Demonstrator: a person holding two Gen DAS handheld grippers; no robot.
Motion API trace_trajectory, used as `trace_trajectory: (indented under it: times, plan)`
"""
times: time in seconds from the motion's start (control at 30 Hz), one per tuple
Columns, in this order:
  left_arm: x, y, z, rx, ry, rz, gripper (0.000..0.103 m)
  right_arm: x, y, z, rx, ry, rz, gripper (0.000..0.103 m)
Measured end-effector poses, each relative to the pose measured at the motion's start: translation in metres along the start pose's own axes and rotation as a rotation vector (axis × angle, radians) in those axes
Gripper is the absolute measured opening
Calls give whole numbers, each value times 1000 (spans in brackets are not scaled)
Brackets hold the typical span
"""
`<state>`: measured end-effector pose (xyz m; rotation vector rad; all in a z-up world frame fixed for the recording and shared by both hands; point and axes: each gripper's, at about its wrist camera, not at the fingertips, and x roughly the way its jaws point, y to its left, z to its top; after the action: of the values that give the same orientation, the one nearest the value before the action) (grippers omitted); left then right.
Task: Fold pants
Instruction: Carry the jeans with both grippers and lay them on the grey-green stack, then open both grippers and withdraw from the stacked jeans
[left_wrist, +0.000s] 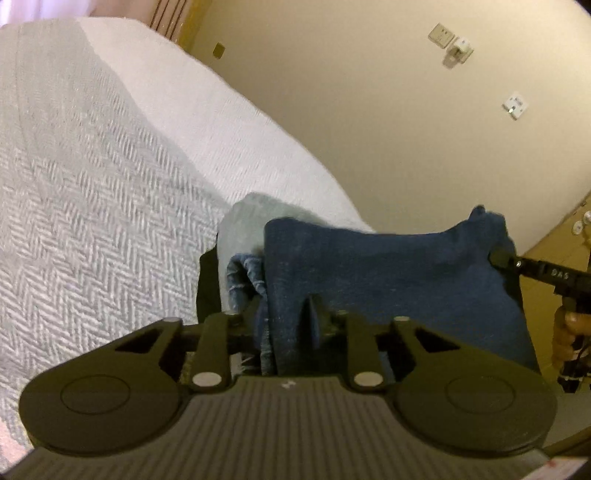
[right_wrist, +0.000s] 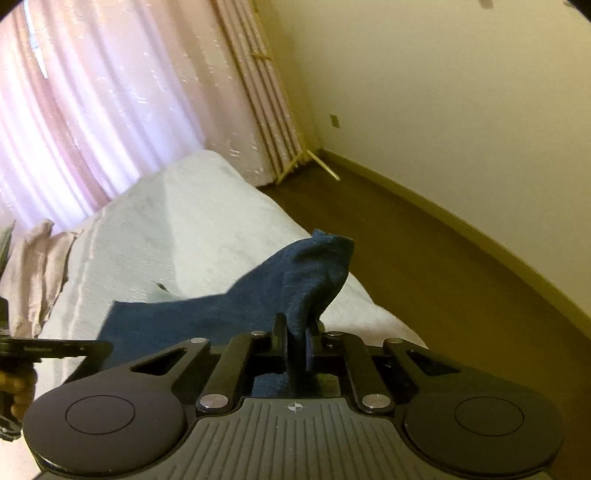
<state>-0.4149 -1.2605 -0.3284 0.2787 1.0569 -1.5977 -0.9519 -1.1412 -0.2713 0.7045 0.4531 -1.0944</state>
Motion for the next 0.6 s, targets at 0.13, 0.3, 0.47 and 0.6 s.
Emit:
trace_trajectory:
  times: [0.13, 0.3, 0.47, 0.6]
  plan:
    - [-2, 0, -6, 9, 7, 18, 30, -13, 5, 4, 3, 9, -14, 24]
    - [-52, -21, -12, 104, -28, 89, 28, -66, 38, -9, -92, -29, -39, 27]
    - [-58, -55, -45, 219, 56, 1, 30, -80, 63, -69, -58, 107, 79, 27]
    - [-29, -44, -68, 228, 91, 33, 36, -54, 37, -101, -36, 174, 76, 22]
